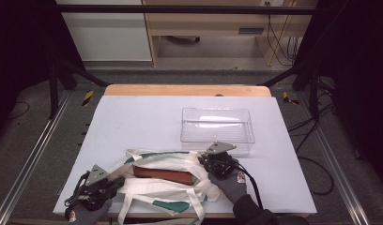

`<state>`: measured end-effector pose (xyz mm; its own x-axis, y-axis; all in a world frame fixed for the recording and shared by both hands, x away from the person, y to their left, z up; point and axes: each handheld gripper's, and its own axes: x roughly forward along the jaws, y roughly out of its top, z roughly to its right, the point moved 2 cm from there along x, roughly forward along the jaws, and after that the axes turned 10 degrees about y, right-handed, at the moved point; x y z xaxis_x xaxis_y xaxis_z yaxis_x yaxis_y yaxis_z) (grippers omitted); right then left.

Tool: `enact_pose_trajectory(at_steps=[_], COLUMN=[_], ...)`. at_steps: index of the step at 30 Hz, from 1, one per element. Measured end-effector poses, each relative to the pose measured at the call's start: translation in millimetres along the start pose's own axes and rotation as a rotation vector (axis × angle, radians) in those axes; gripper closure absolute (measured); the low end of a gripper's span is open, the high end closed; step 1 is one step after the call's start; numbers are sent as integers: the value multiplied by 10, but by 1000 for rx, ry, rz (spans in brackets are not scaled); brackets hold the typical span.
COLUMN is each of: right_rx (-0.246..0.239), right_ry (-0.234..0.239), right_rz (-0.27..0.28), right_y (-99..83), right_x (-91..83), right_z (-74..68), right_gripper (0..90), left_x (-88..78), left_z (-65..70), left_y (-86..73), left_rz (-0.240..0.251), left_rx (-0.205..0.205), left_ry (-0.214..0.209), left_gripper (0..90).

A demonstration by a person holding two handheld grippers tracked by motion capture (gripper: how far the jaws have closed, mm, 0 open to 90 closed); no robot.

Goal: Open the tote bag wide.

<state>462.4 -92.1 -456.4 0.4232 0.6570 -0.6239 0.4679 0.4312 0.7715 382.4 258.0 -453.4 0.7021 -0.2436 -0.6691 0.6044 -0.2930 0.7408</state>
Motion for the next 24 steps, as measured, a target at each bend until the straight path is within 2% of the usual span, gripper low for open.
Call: enact_pose_trajectory(at_steps=[2, 3, 6, 9, 11, 14, 15, 19, 21, 24], right_rx=[5, 9, 12, -32, -60, -83, -94, -87, -99, -115], right_ry=[1, -2, 9, 38, 63, 105, 107, 116, 114, 106], right_rz=[2, 9, 86, 153, 176, 153, 139, 109, 100, 87], right_y=[-13, 2, 86, 182, 213, 178, 156, 109, 100, 98], right_x=[4, -24, -198, -400, -470, -416, -367, -201, -147, -84], right_z=[2, 0, -30, -142, -239, -362, -386, -398, -415, -446], right_gripper=[850, 814, 690, 635, 629, 621, 614, 561, 530, 538], left_x=[0, -1, -26, -52, -76, -90, -83, -19, 4, 33], left_z=[6, 6, -3, -19, -34, -48, -53, -71, -92, -113], left_y=[6, 10, 39, 101, 165, 260, 284, 297, 271, 235], left_rz=[5, 12, 36, 70, 96, 136, 142, 146, 145, 129], left_rx=[2, 2, -19, -32, -33, -37, -26, -11, -20, -24], left_ry=[-6, -10, -34, -31, -20, 4, 17, 48, 48, 47], left_gripper=[869, 866, 866, 872, 877, 885, 888, 899, 900, 900])
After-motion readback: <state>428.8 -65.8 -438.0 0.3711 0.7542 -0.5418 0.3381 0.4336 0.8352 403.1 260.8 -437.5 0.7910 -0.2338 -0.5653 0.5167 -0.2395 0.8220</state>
